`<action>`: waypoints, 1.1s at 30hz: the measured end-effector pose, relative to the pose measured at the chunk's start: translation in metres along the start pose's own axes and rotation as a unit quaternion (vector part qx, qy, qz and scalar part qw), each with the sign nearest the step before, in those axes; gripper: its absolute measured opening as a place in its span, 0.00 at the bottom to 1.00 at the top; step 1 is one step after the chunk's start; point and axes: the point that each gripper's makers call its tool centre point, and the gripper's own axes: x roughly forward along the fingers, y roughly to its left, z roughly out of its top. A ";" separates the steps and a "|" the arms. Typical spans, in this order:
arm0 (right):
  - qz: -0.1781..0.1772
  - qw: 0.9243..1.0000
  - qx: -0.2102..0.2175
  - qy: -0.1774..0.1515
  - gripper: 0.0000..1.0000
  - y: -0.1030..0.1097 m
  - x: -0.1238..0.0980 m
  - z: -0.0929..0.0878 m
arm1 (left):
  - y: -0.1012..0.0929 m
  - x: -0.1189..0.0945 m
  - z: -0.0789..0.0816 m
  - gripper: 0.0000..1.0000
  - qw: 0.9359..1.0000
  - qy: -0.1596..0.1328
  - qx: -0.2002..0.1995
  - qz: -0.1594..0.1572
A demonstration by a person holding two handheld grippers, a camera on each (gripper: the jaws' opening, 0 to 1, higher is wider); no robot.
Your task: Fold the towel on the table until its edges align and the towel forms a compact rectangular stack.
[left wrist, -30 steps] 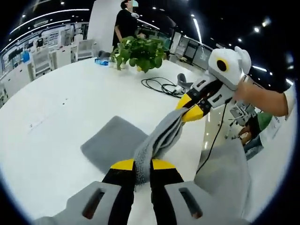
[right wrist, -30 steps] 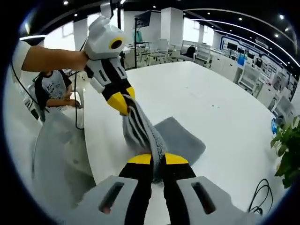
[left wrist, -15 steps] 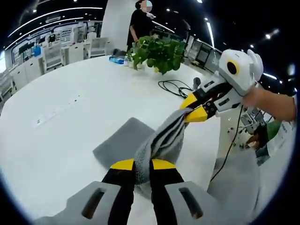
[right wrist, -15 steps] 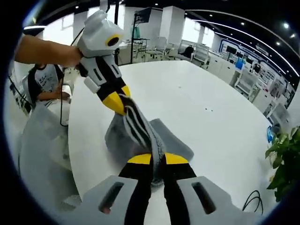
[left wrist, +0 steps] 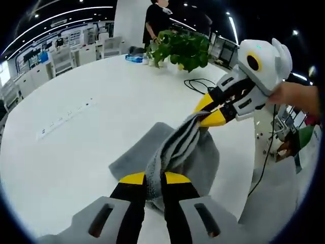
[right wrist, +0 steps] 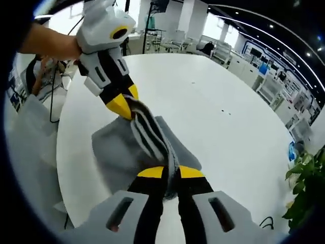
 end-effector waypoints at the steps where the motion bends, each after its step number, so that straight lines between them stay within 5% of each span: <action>1: -0.002 1.000 -0.003 0.003 0.07 -0.002 0.004 -0.002 | 0.000 0.003 -0.001 0.12 1.000 0.003 0.004 0.002; 9: -0.005 1.000 -0.012 -0.002 0.09 -0.014 0.024 -0.005 | 0.015 0.019 -0.009 0.13 1.000 0.012 -0.010 0.014; 20: -0.019 1.000 0.005 -0.012 0.14 -0.029 0.032 -0.012 | 0.029 0.040 -0.014 0.16 0.999 0.030 0.027 0.036; 26: -0.046 0.998 0.002 -0.037 0.02 -0.040 0.022 -0.004 | 0.035 0.039 -0.013 0.16 0.998 0.027 0.030 0.051; 33: -0.032 0.996 0.038 -0.071 0.03 -0.030 0.018 0.004 | 0.051 0.024 0.004 0.17 0.997 -0.006 0.032 0.076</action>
